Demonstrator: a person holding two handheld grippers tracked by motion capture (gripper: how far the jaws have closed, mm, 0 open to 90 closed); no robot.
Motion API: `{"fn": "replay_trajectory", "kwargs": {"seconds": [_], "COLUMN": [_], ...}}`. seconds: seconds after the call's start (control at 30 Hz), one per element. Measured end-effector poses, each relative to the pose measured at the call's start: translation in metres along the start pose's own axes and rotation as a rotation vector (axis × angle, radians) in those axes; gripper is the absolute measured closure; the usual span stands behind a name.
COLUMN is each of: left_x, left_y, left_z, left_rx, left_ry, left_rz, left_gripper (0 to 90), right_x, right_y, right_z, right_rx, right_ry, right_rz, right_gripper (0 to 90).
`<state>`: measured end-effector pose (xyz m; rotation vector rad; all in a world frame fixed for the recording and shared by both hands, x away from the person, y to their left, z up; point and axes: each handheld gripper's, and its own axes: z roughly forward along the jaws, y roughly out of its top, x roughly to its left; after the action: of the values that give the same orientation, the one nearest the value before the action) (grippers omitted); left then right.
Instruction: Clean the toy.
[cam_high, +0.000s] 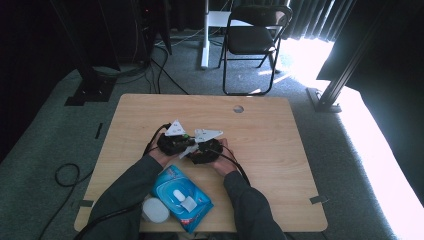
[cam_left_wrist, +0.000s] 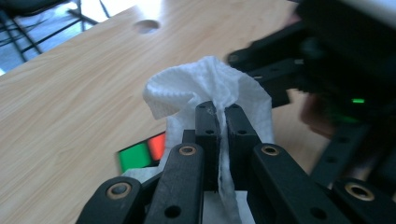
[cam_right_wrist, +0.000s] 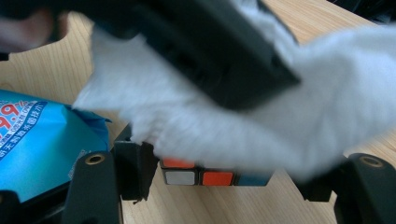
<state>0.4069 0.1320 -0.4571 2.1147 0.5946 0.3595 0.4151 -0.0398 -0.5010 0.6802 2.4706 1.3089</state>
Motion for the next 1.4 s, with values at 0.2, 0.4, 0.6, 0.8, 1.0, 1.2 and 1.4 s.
{"fn": "replay_trajectory", "kwargs": {"seconds": [0.2,0.4,0.6,0.8,1.0,1.2,1.4], "left_x": [0.004,0.018,0.03,0.037,0.041,0.042,0.043], "left_y": [0.001,-0.005,-0.014,-0.022,-0.03,-0.031,-0.034], "left_z": [0.0,-0.006,-0.012,-0.013,-0.012,-0.011,-0.01], "left_rx": [-0.008,-0.011,-0.019,-0.003,0.016,0.01,0.025], "left_ry": [0.013,0.08,0.104,0.125,0.12,0.102,0.097], "left_rz": [-0.006,-0.052,-0.1,-0.123,-0.145,-0.155,-0.156], "left_gripper": [86.4,86.4,86.4,86.4,86.5,86.5,86.5], "right_x": [0.0,0.0,0.0,0.001,-0.001,-0.001,-0.001], "right_y": [0.0,0.0,0.0,-0.001,0.0,0.0,0.001], "right_z": [-0.003,-0.005,-0.007,-0.007,-0.01,-0.011,-0.015], "right_rx": [-0.009,-0.018,-0.016,-0.012,-0.035,-0.035,-0.059], "right_ry": [0.002,-0.001,-0.008,-0.007,0.003,0.004,0.009], "right_rz": [-0.01,-0.013,-0.022,-0.025,-0.013,-0.022,-0.013], "right_gripper": [34.4,34.4,34.4,34.4,34.4,34.4,34.4]}}
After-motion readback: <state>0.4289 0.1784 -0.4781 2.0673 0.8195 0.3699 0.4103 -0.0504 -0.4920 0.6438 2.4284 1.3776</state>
